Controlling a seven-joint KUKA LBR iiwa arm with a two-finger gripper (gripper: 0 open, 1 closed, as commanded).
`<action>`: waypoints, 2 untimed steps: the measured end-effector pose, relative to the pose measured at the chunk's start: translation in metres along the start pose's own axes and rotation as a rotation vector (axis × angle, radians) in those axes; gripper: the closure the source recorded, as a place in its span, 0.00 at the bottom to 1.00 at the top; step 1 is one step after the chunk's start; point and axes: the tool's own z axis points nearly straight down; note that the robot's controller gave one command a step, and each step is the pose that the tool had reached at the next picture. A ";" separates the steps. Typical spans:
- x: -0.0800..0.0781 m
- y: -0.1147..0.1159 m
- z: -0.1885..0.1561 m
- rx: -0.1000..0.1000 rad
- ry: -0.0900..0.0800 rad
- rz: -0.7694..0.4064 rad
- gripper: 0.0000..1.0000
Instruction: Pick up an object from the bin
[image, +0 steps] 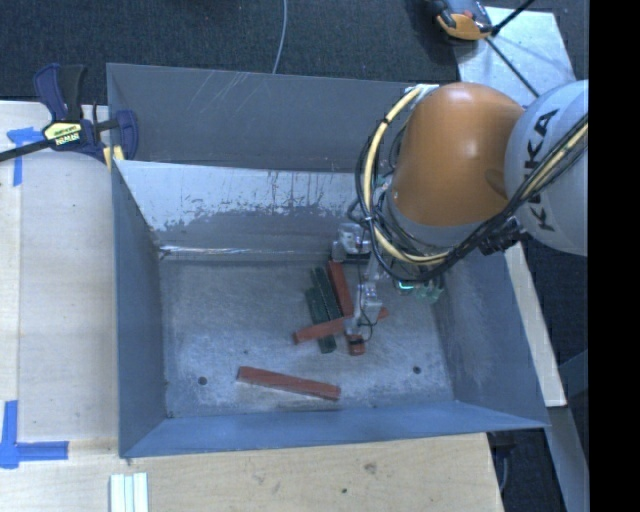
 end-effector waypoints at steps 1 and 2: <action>-0.002 0.000 -0.004 -0.001 -0.008 0.001 0.00; -0.003 0.003 0.030 0.000 -0.013 -0.078 0.00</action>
Offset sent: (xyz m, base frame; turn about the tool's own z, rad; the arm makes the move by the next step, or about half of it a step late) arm 0.0013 0.0086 -0.1106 -0.2463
